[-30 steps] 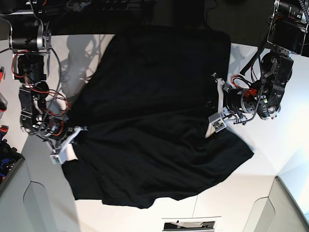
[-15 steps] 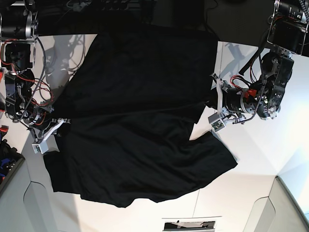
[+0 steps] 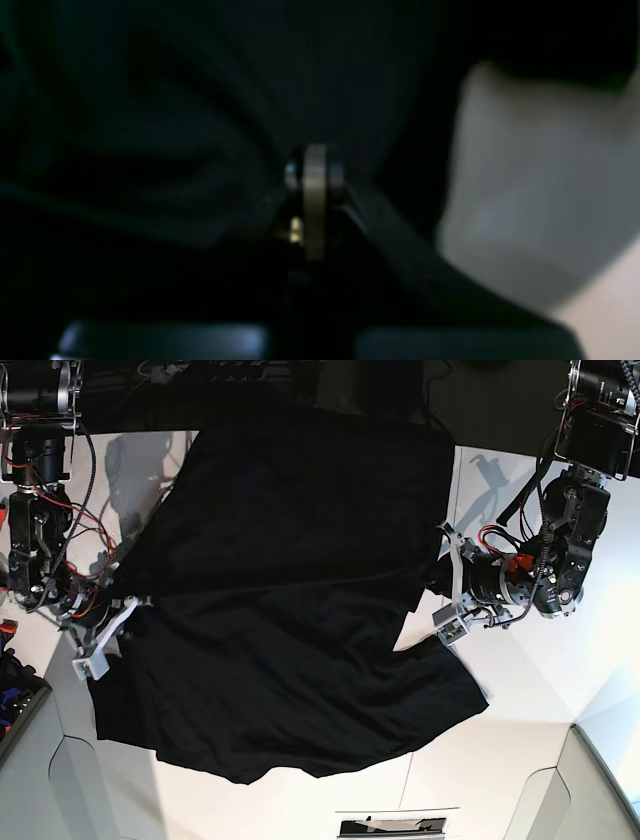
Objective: Layout the t-shirt on the table in an organized manner, then fold the t-shirt properly
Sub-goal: 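Pull the shirt edges apart with both grippers to stretch it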
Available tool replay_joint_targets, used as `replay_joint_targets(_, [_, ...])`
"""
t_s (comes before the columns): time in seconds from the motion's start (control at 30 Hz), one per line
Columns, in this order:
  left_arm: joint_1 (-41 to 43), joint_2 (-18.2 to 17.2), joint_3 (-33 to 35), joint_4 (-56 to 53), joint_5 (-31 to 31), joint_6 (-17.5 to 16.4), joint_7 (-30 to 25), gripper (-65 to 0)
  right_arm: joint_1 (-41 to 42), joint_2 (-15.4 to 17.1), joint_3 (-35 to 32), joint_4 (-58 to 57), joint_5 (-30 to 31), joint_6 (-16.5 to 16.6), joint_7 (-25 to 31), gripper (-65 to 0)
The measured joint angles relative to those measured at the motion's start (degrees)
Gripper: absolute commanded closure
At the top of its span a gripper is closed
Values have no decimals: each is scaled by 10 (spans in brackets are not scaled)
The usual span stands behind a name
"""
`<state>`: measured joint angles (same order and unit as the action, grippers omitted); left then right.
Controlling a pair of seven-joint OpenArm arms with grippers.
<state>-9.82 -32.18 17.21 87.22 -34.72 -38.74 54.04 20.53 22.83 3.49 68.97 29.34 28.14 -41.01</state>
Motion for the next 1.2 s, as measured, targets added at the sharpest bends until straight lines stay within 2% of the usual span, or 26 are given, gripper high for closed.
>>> replay_joint_targets(0.13, [0,0,0,0,-1,0,3,-110,6,-2,21,44,6,-1,5,0])
replay_joint_targets(0.23, [0,0,0,0,-16,0,23,-110,10,-16,21,33,-21,0,11,0])
replay_joint_targets(0.4, [1,0,0,0,-63,0,48,-110,43,-63,21,-57,-109,2,78,0])
replay_joint_targets(0.53, [8,0,0,0,-70,-1,54,-110,73,-83,21,-145,-148,0,105,0])
replay_joint_targets(0.77, [42,0,-1,1,-75,-3,45,-110,76,-78,21,-182,-152,0,115,0])
replay_joint_targets(0.87, [56,-1,-3,2,-73,-4,35,-110,68,-67,21,-179,-125,2,113,0])
replay_joint_targets(1.03, [60,0,-3,-6,-46,-12,14,-110,67,-49,21,-172,-103,4,86,0])
replay_joint_targets(1.2, [44,0,-4,-60,-61,-27,-11,-110,68,-44,21,-163,-102,4,63,0])
